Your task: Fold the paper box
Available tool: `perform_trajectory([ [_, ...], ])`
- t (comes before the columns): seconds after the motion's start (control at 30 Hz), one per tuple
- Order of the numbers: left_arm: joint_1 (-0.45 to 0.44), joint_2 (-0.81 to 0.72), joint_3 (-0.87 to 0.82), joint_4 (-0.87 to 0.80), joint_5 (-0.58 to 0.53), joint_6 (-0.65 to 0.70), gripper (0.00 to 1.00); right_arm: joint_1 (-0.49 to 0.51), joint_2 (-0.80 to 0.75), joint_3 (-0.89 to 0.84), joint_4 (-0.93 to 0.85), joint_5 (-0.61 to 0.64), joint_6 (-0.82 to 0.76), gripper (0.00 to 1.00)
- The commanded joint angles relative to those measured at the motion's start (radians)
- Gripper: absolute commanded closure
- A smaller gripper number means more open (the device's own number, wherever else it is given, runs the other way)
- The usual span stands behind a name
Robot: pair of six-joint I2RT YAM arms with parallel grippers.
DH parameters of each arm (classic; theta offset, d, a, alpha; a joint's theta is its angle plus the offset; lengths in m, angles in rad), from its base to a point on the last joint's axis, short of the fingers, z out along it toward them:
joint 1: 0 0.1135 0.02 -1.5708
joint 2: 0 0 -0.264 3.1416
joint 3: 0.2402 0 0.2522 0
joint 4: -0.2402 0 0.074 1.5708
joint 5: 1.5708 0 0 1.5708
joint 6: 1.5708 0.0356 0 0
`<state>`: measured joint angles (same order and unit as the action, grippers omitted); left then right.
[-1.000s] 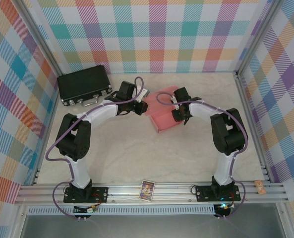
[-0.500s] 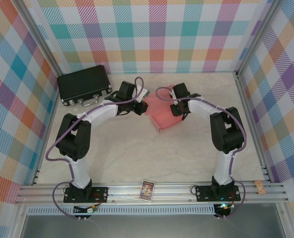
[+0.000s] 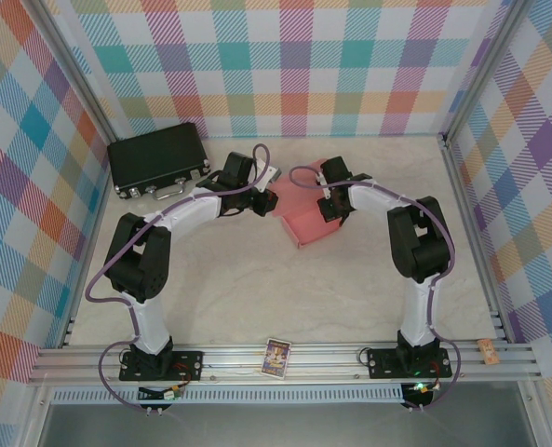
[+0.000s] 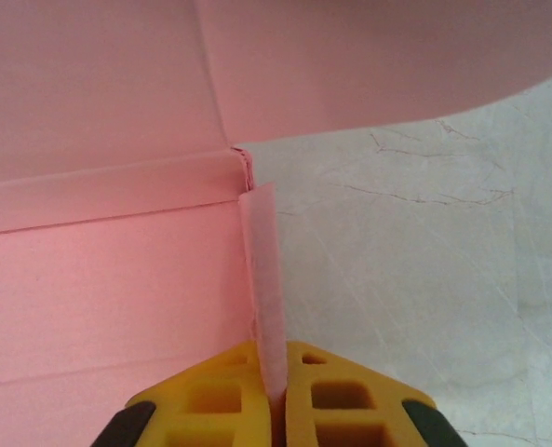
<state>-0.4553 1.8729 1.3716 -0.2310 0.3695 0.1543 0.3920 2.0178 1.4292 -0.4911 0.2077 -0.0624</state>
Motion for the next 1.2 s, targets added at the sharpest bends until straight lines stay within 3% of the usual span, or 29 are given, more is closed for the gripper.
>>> perform_trajectory([
  [0.0, 0.004, 0.007, -0.001, -0.034, 0.017, 0.021, 1.0, -0.005, 0.025, 0.029, -0.027, 0.052, 0.006, 0.96],
  [0.8, 0.005, 0.028, 0.023, -0.039, 0.0, 0.021, 1.0, 0.058, 0.104, 0.001, -0.068, 0.331, -0.045, 1.0],
  [1.07, 0.004, 0.033, 0.028, -0.039, 0.002, 0.031, 1.0, 0.055, 0.069, -0.011, -0.058, 0.283, -0.011, 0.98],
  [1.17, 0.006, 0.036, 0.033, -0.038, 0.0, 0.042, 1.0, 0.049, 0.019, -0.021, -0.051, 0.243, 0.007, 0.93],
])
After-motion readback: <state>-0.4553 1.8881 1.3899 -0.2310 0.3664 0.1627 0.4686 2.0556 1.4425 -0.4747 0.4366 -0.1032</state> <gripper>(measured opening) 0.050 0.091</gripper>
